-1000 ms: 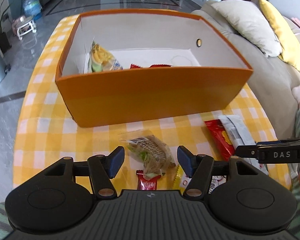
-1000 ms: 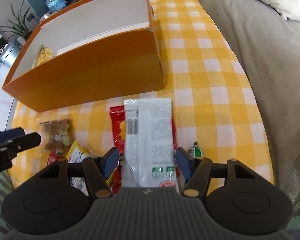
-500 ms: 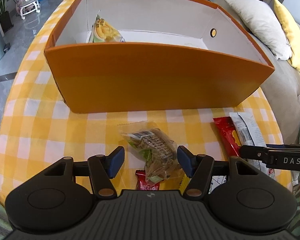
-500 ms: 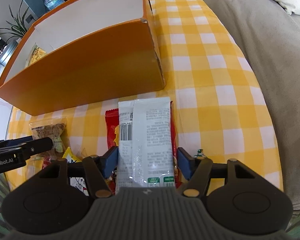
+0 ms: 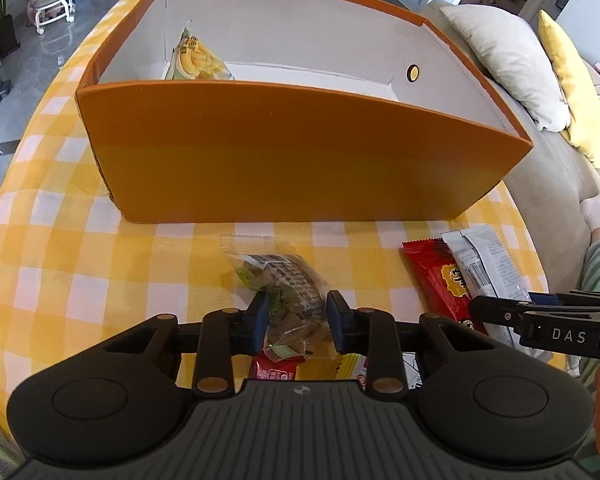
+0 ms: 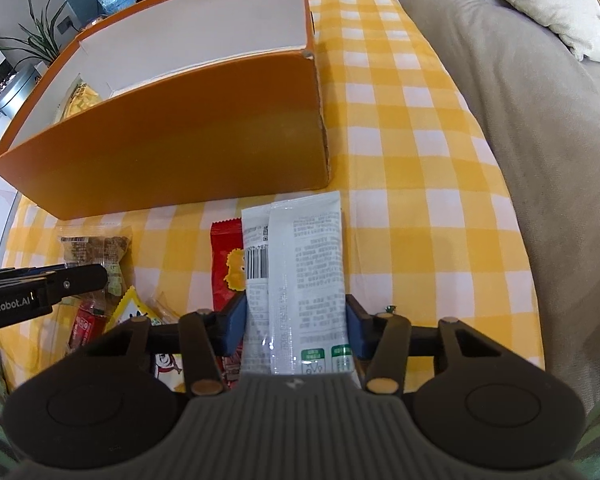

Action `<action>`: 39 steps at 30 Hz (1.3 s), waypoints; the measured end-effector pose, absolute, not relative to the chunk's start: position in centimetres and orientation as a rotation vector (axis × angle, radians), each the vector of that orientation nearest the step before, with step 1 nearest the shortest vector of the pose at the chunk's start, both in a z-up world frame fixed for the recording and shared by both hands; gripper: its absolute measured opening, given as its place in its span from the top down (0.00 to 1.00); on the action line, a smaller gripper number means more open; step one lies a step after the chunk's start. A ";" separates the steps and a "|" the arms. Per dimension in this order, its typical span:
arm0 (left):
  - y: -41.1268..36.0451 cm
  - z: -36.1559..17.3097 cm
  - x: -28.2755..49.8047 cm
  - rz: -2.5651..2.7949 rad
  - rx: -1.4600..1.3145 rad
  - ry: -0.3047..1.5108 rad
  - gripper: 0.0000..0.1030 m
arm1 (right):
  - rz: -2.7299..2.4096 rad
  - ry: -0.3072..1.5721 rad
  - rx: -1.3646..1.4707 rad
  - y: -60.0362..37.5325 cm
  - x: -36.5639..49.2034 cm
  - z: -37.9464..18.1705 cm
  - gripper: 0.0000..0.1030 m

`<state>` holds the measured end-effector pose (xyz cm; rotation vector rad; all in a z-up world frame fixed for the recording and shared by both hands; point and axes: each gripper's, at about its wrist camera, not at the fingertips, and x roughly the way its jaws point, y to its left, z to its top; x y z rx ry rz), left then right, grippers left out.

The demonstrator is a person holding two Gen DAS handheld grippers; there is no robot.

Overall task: Organize snacks
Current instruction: 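Carry both held packets over the orange box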

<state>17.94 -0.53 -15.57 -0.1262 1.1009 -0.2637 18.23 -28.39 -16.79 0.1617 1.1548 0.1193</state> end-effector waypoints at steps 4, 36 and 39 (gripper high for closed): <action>-0.6 -14.9 17.3 -0.253 -0.094 1.082 0.68 | 0.123 1.142 0.144 -28.4 17.8 -16.3 0.54; -2.8 -4.8 17.4 -0.327 -0.008 0.921 0.71 | 0.315 0.960 0.152 -25.7 17.6 -7.2 0.55; -3.0 -3.9 18.6 -0.338 0.003 0.903 0.71 | 0.318 0.928 0.147 -25.8 18.7 -6.0 0.55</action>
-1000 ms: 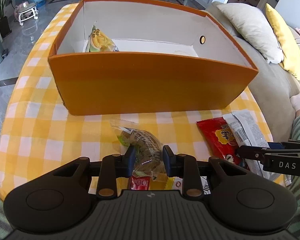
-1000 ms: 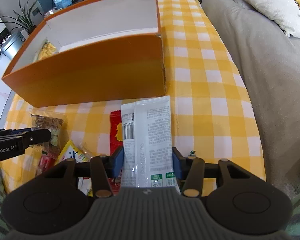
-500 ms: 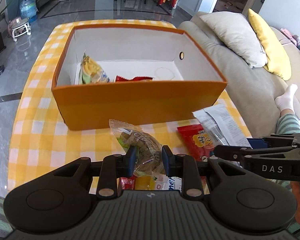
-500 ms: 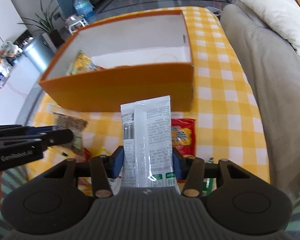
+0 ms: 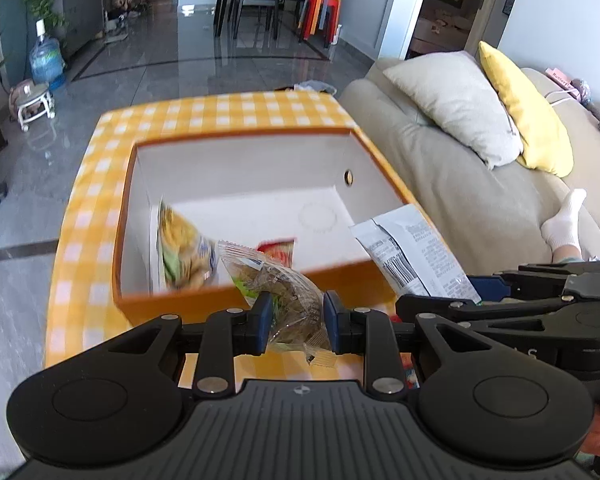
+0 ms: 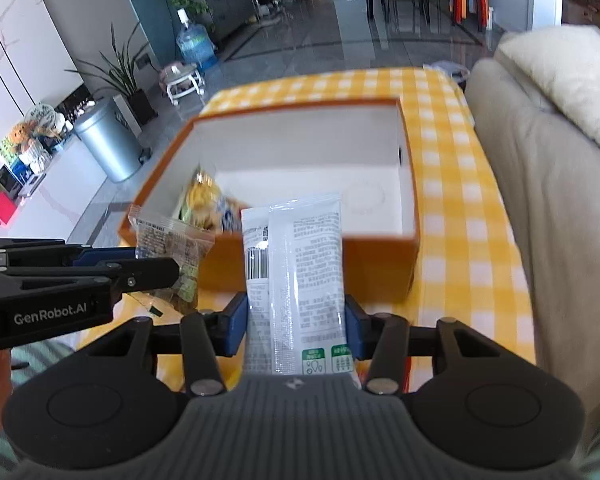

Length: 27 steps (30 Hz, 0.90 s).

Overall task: Organize snacks
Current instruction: 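Carry both held packets over the orange box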

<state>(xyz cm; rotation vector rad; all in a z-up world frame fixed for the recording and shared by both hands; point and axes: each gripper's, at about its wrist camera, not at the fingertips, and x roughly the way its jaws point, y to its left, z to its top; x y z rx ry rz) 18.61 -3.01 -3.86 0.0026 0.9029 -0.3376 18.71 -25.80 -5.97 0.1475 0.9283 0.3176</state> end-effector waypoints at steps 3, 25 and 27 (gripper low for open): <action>-3.2 -3.2 20.0 -0.348 0.016 0.895 0.71 | 0.310 0.902 0.137 -26.0 20.3 -4.9 0.55; -5.9 -7.1 30.9 -0.340 0.187 1.111 0.71 | 0.294 1.037 -0.089 -22.8 34.0 -8.6 0.55; -6.0 -7.7 31.5 -0.351 0.187 1.130 0.71 | 0.305 1.068 -0.102 -22.6 34.8 -9.5 0.55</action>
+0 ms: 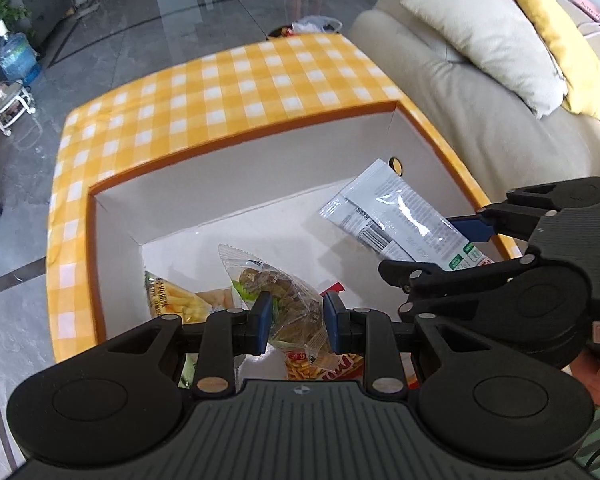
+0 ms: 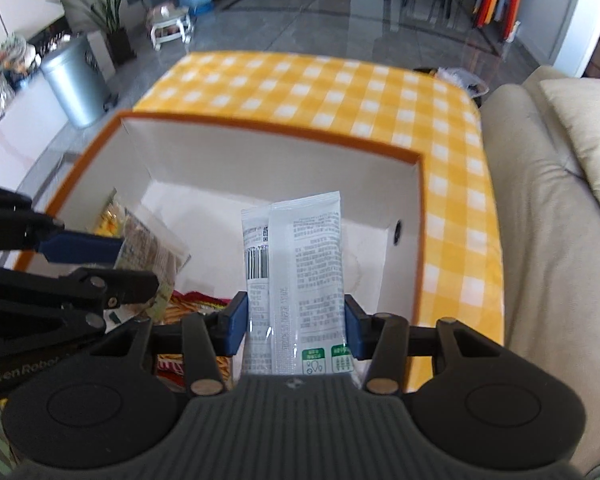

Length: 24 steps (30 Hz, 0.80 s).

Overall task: Organize snacks
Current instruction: 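Carry both held packets over the orange box, then open both tools to release the packets into the box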

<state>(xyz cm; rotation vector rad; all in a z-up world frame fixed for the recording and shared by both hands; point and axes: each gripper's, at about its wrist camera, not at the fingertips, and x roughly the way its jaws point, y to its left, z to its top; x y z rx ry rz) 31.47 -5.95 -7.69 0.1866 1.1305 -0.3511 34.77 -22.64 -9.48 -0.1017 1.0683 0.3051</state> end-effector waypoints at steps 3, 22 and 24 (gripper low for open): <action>-6.1 -8.6 32.3 -0.369 0.191 1.161 0.71 | 0.316 1.101 -0.143 -22.3 35.6 -10.7 0.55; -6.4 -10.3 33.4 -0.404 0.221 1.201 0.69 | 0.383 1.170 -0.351 -20.0 35.8 -13.1 0.55; -6.4 -10.2 33.2 -0.408 0.223 1.196 0.69 | 0.382 1.169 -0.372 -19.8 35.5 -13.2 0.55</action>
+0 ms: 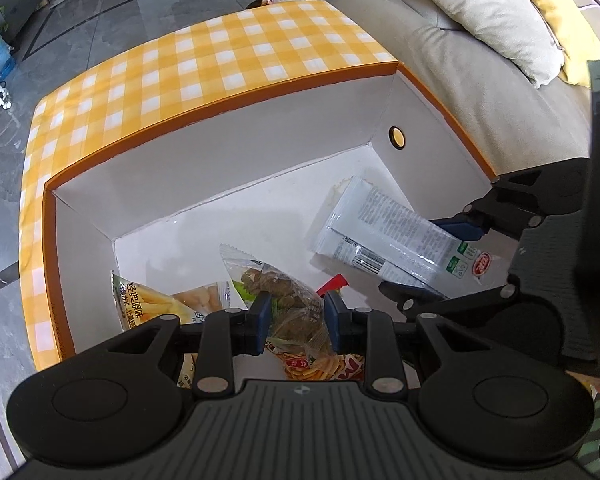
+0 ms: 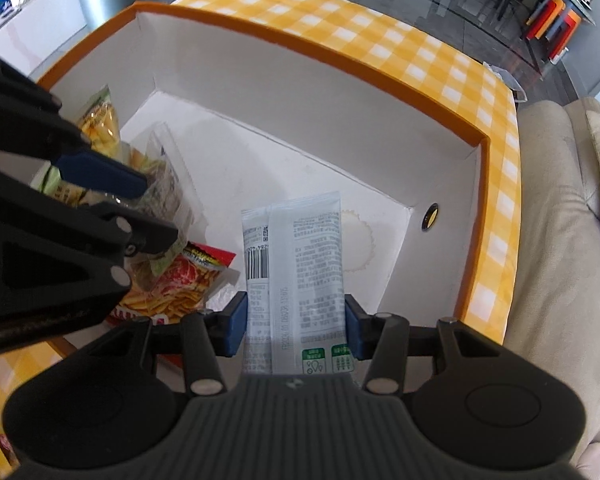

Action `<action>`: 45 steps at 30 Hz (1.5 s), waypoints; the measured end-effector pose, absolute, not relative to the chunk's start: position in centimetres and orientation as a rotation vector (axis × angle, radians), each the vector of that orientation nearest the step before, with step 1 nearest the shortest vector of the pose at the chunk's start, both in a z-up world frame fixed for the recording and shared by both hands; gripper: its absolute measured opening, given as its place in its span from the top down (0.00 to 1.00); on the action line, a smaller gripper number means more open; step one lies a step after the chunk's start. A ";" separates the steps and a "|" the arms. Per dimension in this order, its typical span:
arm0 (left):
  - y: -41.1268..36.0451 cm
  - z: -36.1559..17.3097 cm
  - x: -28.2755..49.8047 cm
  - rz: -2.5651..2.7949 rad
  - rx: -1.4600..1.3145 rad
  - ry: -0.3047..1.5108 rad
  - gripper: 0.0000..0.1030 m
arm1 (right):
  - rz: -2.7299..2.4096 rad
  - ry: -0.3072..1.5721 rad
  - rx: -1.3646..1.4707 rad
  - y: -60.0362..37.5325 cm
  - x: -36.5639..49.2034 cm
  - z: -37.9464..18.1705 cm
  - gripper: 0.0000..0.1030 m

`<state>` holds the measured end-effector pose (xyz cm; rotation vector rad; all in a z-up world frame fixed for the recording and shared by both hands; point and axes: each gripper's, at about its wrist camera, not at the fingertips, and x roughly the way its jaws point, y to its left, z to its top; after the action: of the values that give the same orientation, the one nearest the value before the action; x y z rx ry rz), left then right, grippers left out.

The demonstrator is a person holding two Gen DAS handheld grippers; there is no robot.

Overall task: Organize snacks
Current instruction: 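Open both tools to release the packets into the box, then move both tools back toward the remaining snacks on the table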

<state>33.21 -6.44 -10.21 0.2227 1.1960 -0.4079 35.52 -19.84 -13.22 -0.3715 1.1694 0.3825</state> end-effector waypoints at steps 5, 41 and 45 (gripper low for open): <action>-6.4 -9.6 32.7 -0.420 0.218 1.168 0.69 | 0.375 1.170 -0.389 -19.7 35.3 -13.2 0.54; -1.0 -3.1 19.9 -0.307 0.188 0.886 0.53 | 0.307 0.956 -0.055 -23.1 22.8 -3.9 0.36; 0.0 -3.6 17.6 -0.299 0.158 0.891 0.52 | 0.293 0.961 -0.010 -23.7 20.3 -4.5 0.35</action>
<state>17.61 -0.04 -3.59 0.1585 0.8910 -0.2994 20.28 -23.73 -4.48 -0.0102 0.9606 0.2930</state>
